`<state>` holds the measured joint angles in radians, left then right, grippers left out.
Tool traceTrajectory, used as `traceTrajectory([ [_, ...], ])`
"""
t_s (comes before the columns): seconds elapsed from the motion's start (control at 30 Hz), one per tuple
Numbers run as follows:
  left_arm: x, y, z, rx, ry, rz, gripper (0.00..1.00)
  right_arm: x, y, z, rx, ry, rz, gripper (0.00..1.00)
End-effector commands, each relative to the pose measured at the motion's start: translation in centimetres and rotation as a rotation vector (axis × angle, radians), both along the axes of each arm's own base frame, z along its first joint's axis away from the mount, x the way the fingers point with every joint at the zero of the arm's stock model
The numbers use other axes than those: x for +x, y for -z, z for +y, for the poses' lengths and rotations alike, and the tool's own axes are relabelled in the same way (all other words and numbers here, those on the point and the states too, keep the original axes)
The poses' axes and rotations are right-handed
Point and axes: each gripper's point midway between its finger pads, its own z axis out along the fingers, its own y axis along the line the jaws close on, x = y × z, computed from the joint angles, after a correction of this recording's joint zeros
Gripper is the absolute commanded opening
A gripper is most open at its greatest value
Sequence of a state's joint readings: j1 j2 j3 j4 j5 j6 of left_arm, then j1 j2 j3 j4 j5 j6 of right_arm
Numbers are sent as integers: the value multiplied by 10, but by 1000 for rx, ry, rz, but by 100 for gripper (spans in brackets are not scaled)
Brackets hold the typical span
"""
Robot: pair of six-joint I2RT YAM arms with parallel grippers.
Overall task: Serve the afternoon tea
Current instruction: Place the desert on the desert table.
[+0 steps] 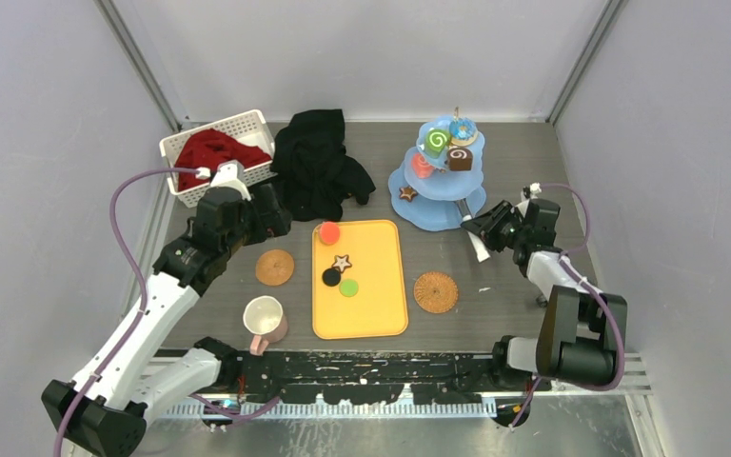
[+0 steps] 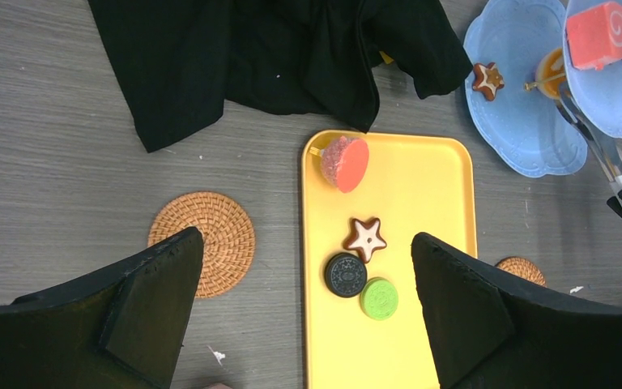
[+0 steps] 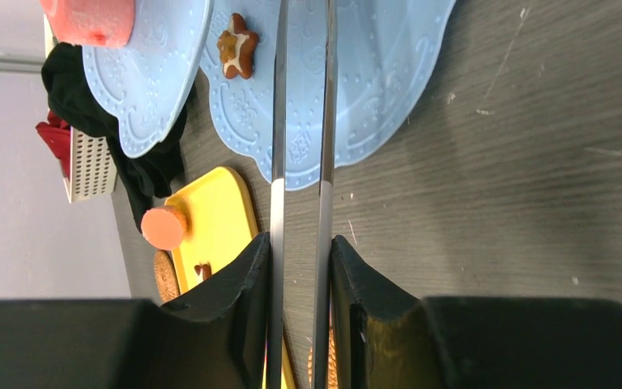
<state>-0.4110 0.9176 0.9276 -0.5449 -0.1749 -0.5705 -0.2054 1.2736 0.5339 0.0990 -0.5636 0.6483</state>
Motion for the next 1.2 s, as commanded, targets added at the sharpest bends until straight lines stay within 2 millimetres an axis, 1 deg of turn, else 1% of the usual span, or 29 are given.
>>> traceTrajectory([
  [0.0, 1, -26, 2, -36, -17, -57, 99, 32, -37, -1, -11, -44, -176, 1],
  [0.13, -1, -29, 2, -42, -19, -61, 99, 36, -34, -3, -1, -36, -176, 1],
  [0.23, -3, -29, 2, -49, -22, -59, 99, 40, -37, -3, 21, -37, -191, 1],
  [0.27, -3, -29, 2, -53, -21, -58, 99, 40, -37, -3, 24, -35, -189, 3],
  [0.37, -4, -28, 0, -60, -16, -51, 99, 41, -34, -4, 37, -29, -177, 19],
  [0.47, -4, -27, 0, -67, -17, -46, 100, 40, -33, -3, 46, -26, -162, 30],
  [0.57, -5, -27, -2, -76, -13, -44, 99, 38, -33, -5, 38, -14, -149, 39],
  [0.63, -7, -28, -1, -79, -13, -48, 99, 37, -33, -5, 35, -10, -140, 43],
  [0.9, -13, -27, 4, -74, -20, -60, 99, 29, -34, -8, 41, 32, -104, 45],
  [1.03, -13, -26, 2, -76, -13, -58, 99, 20, -36, -9, 25, 33, -96, 45],
  [1.1, -12, -26, 2, -75, -9, -59, 99, 14, -41, -9, 13, 33, -99, 45],
  [1.17, -11, -26, 1, -70, -5, -57, 99, 5, -41, -9, -5, 32, -83, 45],
])
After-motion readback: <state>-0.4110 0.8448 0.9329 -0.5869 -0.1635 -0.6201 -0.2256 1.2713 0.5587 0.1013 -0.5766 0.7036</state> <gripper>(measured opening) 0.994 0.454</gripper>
